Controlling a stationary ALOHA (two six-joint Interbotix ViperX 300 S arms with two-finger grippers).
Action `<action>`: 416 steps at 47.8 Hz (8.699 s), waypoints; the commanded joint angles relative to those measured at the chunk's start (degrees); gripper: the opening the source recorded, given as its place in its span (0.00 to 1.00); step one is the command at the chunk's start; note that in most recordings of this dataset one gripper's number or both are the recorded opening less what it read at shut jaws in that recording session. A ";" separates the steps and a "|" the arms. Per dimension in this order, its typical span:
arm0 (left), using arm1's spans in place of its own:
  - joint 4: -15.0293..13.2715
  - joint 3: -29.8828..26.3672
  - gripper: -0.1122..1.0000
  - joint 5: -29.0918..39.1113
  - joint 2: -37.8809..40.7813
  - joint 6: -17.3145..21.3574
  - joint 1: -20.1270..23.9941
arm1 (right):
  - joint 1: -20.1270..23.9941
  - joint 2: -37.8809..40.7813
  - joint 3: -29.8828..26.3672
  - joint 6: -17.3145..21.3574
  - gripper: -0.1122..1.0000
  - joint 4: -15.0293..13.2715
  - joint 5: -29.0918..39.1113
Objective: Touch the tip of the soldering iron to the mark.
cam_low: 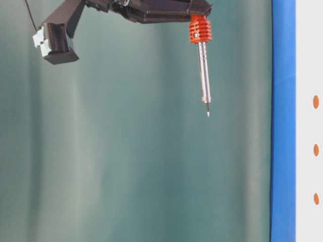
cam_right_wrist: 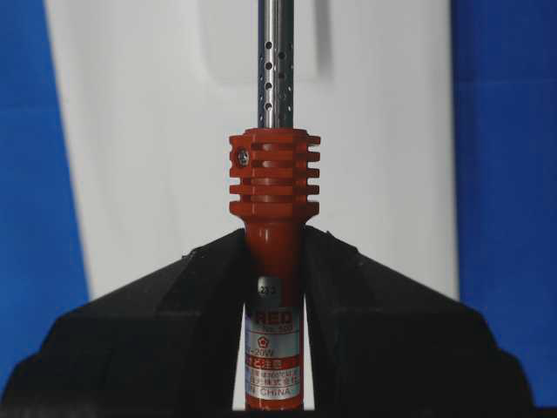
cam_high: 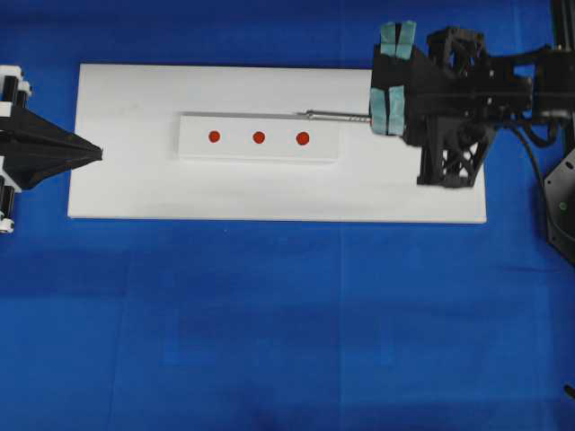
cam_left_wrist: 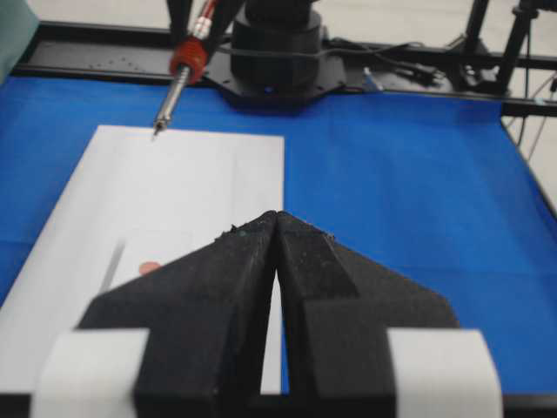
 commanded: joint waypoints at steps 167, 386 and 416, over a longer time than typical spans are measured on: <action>0.00 -0.62 0.10 -0.62 -0.09 -0.09 -0.88 | 23.47 38.14 -16.08 29.88 0.16 -10.72 -29.97; 0.09 -0.44 0.10 1.41 -2.02 -1.32 -1.49 | 6.15 -45.35 31.20 18.37 0.84 -12.30 -23.99; 0.09 -0.53 0.10 1.41 -2.02 -1.32 -1.49 | 6.06 -45.88 33.57 18.46 0.83 -11.51 -24.96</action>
